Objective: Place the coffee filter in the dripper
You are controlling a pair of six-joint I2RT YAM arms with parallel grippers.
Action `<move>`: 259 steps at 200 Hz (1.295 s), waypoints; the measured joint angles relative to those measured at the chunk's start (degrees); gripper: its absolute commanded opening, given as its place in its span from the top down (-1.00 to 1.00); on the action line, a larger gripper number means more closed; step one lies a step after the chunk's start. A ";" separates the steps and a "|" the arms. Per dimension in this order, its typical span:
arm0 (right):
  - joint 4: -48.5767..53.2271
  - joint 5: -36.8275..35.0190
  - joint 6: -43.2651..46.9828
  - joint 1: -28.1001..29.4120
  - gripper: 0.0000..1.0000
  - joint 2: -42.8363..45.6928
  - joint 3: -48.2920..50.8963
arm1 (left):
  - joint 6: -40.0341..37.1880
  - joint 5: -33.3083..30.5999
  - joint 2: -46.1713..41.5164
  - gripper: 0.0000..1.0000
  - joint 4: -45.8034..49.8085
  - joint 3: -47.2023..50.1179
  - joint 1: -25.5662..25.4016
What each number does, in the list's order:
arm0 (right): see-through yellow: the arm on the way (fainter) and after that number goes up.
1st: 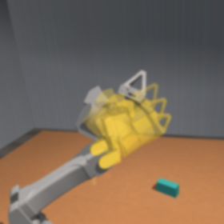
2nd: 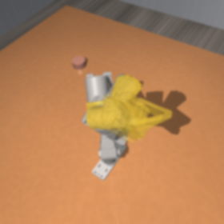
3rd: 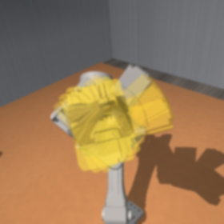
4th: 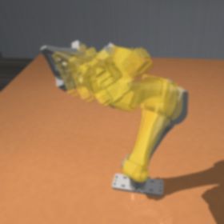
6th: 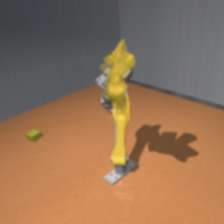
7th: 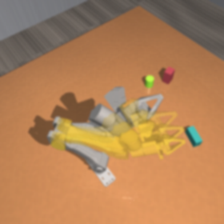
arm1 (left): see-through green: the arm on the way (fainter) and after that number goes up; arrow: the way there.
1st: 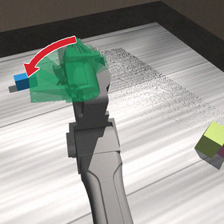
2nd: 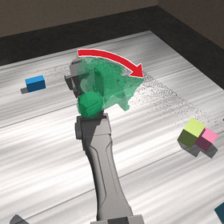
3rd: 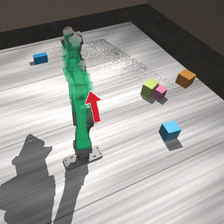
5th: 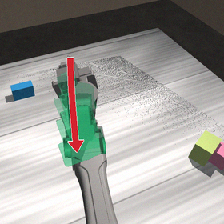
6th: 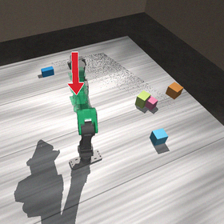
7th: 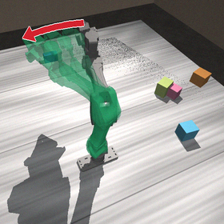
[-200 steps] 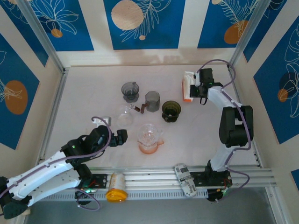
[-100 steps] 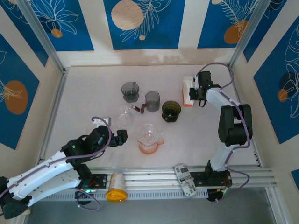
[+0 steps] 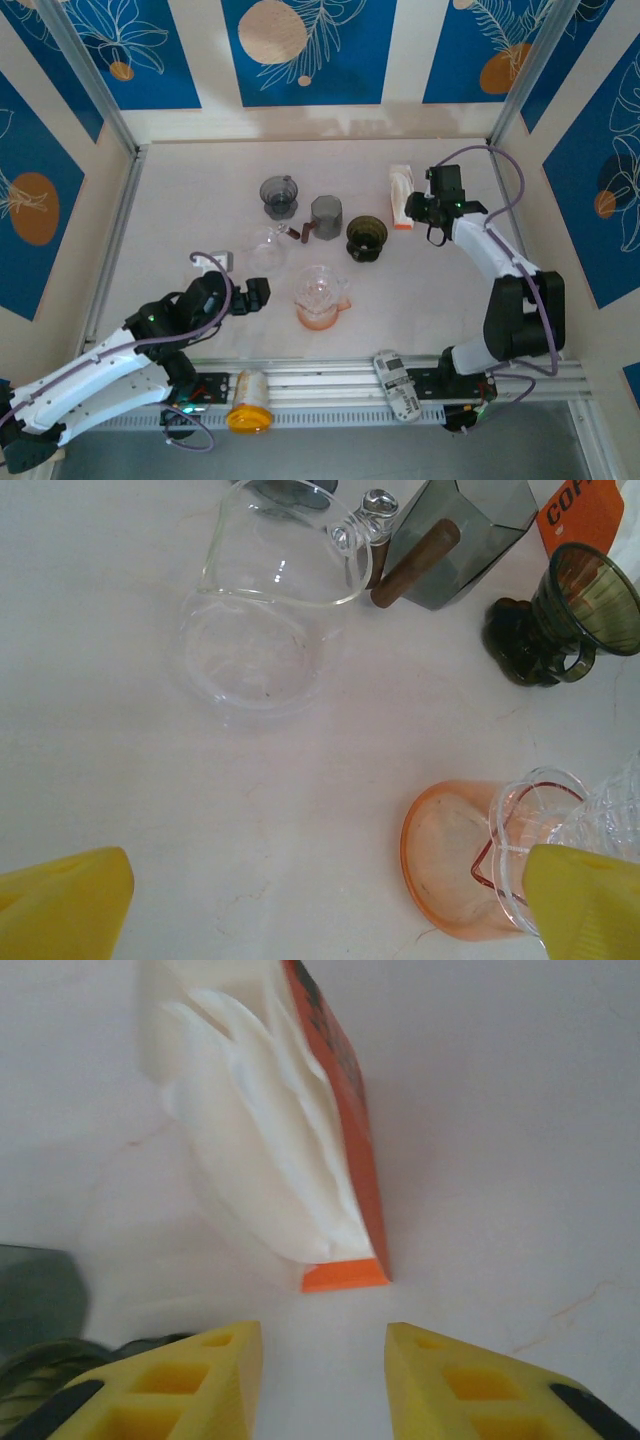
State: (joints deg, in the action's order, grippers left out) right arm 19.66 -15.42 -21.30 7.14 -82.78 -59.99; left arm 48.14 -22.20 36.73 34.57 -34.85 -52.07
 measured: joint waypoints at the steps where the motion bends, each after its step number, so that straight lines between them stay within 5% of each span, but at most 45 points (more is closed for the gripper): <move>1: 0.00 0.02 -0.07 0.04 0.23 0.09 0.00 | 0.02 -0.02 -0.04 -1.00 0.02 0.00 0.00; 90: 13.49 1.16 -5.16 0.90 0.46 -10.58 -21.07 | -0.66 -3.65 -1.79 -1.00 4.09 -2.32 0.09; 259: 22.47 -7.19 -1.25 2.67 0.60 -27.36 -35.30 | -0.66 -4.90 -0.17 -0.99 4.24 -2.32 0.09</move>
State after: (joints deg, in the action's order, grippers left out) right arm 42.13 -22.61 -22.55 9.80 -110.15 -95.29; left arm 47.48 -27.09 36.56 38.81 -37.17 -51.99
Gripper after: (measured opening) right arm 0.200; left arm 0.998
